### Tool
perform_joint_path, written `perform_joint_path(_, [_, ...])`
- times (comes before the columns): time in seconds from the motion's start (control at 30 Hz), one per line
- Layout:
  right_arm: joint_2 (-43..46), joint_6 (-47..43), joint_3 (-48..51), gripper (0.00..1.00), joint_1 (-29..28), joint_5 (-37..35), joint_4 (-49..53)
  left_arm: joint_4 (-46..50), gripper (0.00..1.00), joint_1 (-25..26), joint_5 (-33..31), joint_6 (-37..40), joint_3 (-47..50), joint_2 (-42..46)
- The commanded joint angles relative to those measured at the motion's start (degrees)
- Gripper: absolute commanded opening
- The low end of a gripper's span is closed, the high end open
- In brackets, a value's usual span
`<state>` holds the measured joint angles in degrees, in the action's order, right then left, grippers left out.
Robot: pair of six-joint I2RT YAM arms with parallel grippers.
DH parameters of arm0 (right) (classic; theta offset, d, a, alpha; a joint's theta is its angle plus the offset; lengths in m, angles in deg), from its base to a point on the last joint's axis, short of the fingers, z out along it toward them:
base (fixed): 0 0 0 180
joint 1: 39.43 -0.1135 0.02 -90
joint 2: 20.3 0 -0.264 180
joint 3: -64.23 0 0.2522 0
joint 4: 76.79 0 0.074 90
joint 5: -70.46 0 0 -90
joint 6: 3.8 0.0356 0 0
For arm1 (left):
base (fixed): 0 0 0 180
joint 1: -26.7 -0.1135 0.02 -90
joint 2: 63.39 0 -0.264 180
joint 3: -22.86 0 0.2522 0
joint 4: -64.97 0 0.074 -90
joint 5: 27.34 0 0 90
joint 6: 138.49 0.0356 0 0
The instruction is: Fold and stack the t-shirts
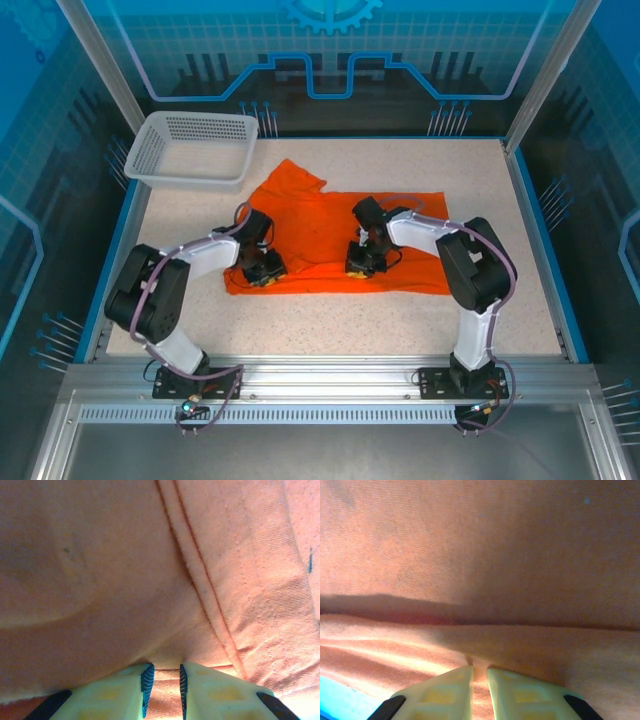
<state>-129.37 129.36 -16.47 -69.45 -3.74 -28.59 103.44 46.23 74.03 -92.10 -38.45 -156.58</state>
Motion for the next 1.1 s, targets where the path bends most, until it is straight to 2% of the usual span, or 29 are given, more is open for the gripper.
perform_joint_path(0.0, [-0.64,-2.15,5.37,0.19,-1.99,-1.85,5.85,10.04,0.29,0.06,-2.97,-2.24,7.00,1.88])
perform_joint_path(0.3, [0.82,-7.17,4.19,0.22,-6.33,-0.08,10.86,16.56,0.34,-0.02,-0.11,-4.22,10.22,11.09])
perform_joint_path(0.4, [1.98,-8.80,2.34,0.30,-7.32,-0.91,11.62,17.54,0.41,-0.02,1.12,-5.09,8.71,14.72])
perform_joint_path(0.47, [2.96,-9.83,1.09,0.40,-7.84,-1.11,11.24,17.05,0.44,-0.02,2.11,-5.14,6.73,16.25])
perform_joint_path(0.6, [5.57,-12.60,0.10,0.51,-9.03,1.51,7.03,16.03,0.46,-0.08,3.71,-3.91,3.05,15.39])
perform_joint_path(0.73, [6.58,-16.46,-2.20,0.51,-11.34,5.17,3.06,15.27,0.37,-1.05,3.77,-3.64,2.31,13.97])
perform_joint_path(0.83, [5.19,-19.07,-6.07,0.50,-14.34,5.36,2.53,16.27,0.31,-3.60,2.20,-4.48,3.41,14.21])
perform_joint_path(0.93, [1.33,-21.42,-12.15,0.48,-17.79,2.27,5.06,16.47,0.28,-7.27,0.97,-5.59,5.56,14.79])
perform_joint_path(1.07, [-4.03,-23.47,-19.44,0.51,-21.81,-3.69,9.11,13.57,0.26,-10.03,4.21,-6.59,8.15,14.11])
